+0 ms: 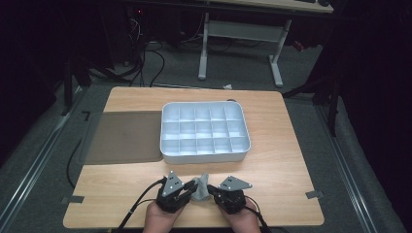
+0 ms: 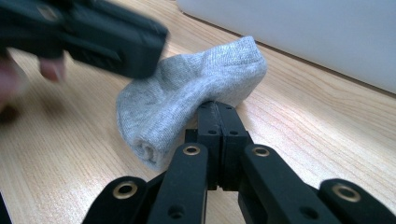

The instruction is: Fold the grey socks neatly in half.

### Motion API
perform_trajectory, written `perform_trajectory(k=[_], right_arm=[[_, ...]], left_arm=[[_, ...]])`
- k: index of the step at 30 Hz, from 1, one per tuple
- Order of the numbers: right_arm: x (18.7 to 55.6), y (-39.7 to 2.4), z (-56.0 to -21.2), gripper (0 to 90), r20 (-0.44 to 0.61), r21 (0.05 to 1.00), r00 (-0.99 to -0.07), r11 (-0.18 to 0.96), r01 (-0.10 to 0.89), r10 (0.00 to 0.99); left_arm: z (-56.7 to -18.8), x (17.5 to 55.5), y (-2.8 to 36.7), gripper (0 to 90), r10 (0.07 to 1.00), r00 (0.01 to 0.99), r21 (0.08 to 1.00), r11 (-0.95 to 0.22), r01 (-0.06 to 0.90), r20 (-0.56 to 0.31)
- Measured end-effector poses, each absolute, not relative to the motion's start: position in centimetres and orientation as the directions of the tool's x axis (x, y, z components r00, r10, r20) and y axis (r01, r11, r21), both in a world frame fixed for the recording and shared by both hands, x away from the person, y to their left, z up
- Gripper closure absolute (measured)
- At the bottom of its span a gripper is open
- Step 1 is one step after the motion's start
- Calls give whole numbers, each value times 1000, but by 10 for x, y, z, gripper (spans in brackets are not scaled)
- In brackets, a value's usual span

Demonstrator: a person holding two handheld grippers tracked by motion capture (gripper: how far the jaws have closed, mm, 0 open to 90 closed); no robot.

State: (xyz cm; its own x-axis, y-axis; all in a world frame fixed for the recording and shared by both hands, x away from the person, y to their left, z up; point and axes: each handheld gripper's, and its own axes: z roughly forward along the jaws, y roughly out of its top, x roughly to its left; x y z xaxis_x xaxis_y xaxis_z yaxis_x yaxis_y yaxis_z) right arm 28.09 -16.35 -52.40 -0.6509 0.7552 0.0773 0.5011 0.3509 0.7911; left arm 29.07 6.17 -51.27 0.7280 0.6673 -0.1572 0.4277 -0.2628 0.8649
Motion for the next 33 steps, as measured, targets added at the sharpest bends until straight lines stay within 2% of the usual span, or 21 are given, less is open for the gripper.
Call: perform_trajectory(k=[3,5,9,14,33], right_arm=[[281,-164,-524,900,77,790,-650,351,502,756],[281,-164,-524,900,78,791,-649,349,503,757],[281,-165,-523,900,80,791,-646,346,504,759],[281,-167,-523,900,87,792,-641,338,509,762],[280,-173,-519,900,102,800,-632,314,511,768]], left_arm=[[-511,292,69,779,681,718,859,-273,433,-145],[-515,296,79,780,713,688,838,-286,464,-138],[-526,299,80,788,716,684,789,-336,514,-140],[-528,296,73,794,701,702,780,-368,506,-125],[-529,292,67,794,686,716,784,-371,498,-130]])
